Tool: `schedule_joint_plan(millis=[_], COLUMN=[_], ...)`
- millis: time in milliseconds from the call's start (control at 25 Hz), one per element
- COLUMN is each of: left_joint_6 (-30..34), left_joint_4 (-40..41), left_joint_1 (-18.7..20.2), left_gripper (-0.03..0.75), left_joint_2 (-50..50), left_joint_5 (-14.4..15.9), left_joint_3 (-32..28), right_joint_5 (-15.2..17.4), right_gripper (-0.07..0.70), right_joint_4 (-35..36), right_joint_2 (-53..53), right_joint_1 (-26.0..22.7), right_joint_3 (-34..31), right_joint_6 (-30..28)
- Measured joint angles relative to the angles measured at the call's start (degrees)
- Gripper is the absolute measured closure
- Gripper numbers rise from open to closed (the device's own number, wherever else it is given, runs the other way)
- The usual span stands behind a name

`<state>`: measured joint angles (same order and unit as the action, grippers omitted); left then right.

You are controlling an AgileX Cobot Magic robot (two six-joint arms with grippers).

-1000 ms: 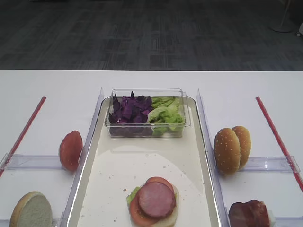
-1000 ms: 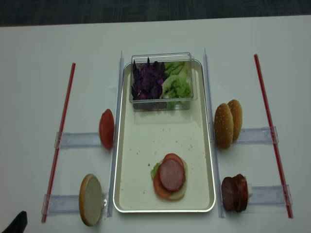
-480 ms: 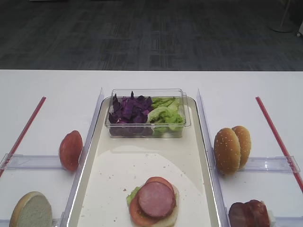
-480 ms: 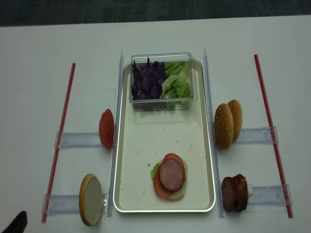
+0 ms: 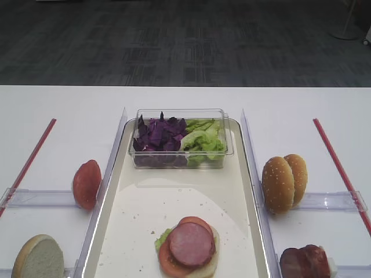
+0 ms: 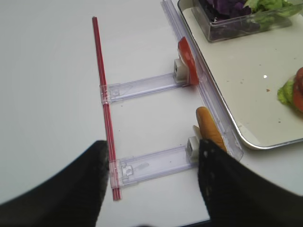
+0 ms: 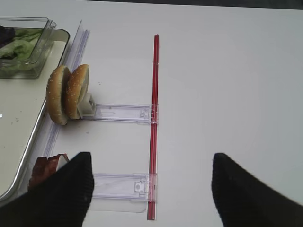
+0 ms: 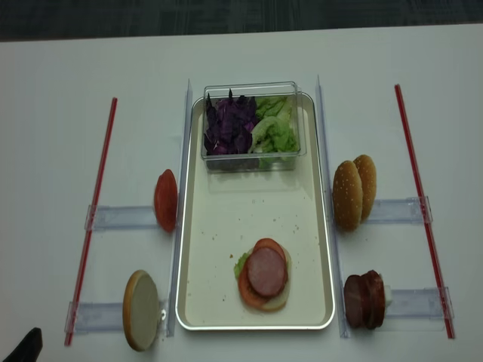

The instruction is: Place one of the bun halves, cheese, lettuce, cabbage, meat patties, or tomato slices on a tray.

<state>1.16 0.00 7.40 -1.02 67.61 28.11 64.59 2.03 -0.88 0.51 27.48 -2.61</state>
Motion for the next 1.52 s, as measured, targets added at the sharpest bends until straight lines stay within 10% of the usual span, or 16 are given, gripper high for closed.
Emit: schedule_joint_plan(millis=[1520], left_joint_6=[0.0], left_joint_4=[0.0], left_joint_1=[0.0], left_gripper=[0.333], left_joint_2=[0.0], left_joint_5=[0.0], left_joint_3=[0.0], right_joint_5=[0.0], right_gripper=[0.088], right_joint_4=[0.0], right_joint_2=[0.0], right_joint_1=[0.0], right_joint_3=[0.0], right_joint_6=[0.1])
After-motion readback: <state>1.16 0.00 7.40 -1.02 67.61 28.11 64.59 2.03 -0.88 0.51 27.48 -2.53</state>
